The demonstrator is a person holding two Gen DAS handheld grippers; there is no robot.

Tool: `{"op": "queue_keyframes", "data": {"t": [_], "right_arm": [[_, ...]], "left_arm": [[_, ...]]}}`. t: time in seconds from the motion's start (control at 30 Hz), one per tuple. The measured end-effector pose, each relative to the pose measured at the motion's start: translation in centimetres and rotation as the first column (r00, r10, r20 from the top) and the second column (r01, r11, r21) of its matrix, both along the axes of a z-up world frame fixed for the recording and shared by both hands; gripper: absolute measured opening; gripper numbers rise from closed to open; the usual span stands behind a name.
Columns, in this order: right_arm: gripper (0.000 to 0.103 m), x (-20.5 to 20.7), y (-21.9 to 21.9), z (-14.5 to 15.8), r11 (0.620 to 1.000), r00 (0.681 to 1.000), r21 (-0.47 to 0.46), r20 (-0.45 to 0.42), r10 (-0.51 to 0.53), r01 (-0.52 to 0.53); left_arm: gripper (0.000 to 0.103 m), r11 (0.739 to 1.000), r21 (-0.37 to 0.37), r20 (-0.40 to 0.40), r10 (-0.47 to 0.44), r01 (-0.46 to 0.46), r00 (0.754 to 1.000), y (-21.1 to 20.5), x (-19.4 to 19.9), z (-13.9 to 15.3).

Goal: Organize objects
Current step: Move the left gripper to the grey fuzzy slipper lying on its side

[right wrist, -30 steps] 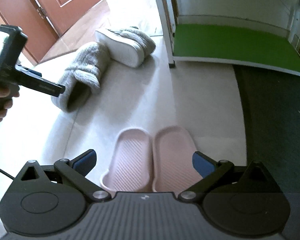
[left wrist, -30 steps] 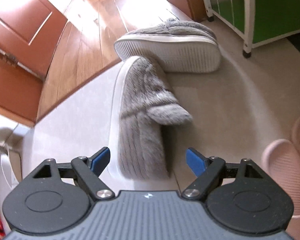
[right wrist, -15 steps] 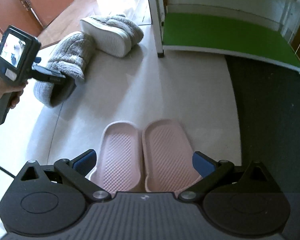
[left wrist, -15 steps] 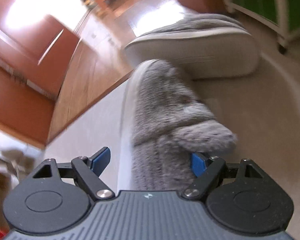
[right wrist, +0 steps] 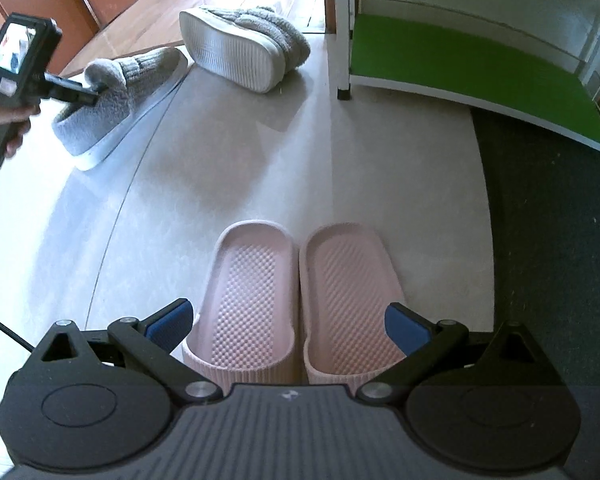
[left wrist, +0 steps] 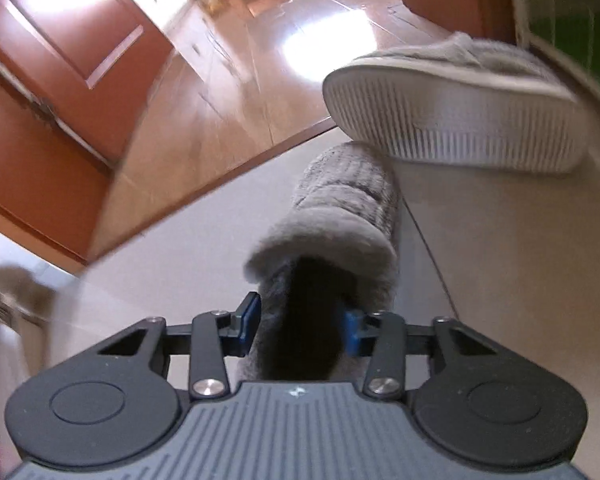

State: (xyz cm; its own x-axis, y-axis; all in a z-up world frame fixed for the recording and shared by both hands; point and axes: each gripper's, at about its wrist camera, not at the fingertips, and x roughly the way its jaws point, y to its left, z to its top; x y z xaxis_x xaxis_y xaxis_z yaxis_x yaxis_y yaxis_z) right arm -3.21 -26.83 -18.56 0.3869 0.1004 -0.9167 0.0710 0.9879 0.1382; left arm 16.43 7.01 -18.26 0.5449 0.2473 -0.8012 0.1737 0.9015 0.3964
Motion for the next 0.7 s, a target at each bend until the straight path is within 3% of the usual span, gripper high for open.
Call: {"op": "queue_keyframes", "data": {"t": [0.07, 0.13, 0.27, 0.43, 0.57, 0.63, 0.7], "right_arm": [[0.103, 0.1, 0.0, -0.2, 1.0, 1.0, 0.0, -0.006, -0.001, 0.001], [0.103, 0.2, 0.1, -0.4, 1.0, 1.0, -0.003, -0.013, -0.002, 0.002], [0.103, 0.4, 0.4, -1.0, 1.0, 0.999, 0.011, -0.041, -0.003, 0.004], [0.103, 0.4, 1.2, -1.2, 0.999, 0.998, -0.014, -0.052, 0.03, -0.03], [0.103, 0.6, 1.1, -1.8, 1.0, 0.996, 0.014, -0.085, 0.021, -0.02], [0.103, 0.6, 1.2, -2.1, 1.0, 0.995, 0.022, -0.103, 0.015, -0.012], [0.103, 0.6, 1.4, -2.1, 1.0, 0.994, 0.012, -0.104, 0.02, -0.019]], "left_arm": [[0.047, 1.0, -0.009, 0.013, 0.009, -0.009, 1.0, 1.2, 0.7, 0.4], [0.056, 0.999, -0.037, -0.034, -0.022, 0.021, 0.999, 1.9, 1.6, 0.0], [0.052, 0.997, -0.07, -0.05, -0.036, 0.033, 0.998, 2.8, 3.1, -1.1], [0.052, 0.991, -0.05, -0.002, -0.121, 0.121, 0.993, 2.1, 3.7, -0.9], [0.051, 0.97, 0.018, 0.009, -0.241, 0.241, 0.97, 1.0, 3.4, -1.3], [0.028, 0.961, 0.025, 0.007, -0.275, 0.274, 0.962, 0.7, 3.6, -1.6], [0.016, 0.956, -0.004, -0.003, -0.293, 0.293, 0.956, 0.7, 3.9, -1.7]]}}
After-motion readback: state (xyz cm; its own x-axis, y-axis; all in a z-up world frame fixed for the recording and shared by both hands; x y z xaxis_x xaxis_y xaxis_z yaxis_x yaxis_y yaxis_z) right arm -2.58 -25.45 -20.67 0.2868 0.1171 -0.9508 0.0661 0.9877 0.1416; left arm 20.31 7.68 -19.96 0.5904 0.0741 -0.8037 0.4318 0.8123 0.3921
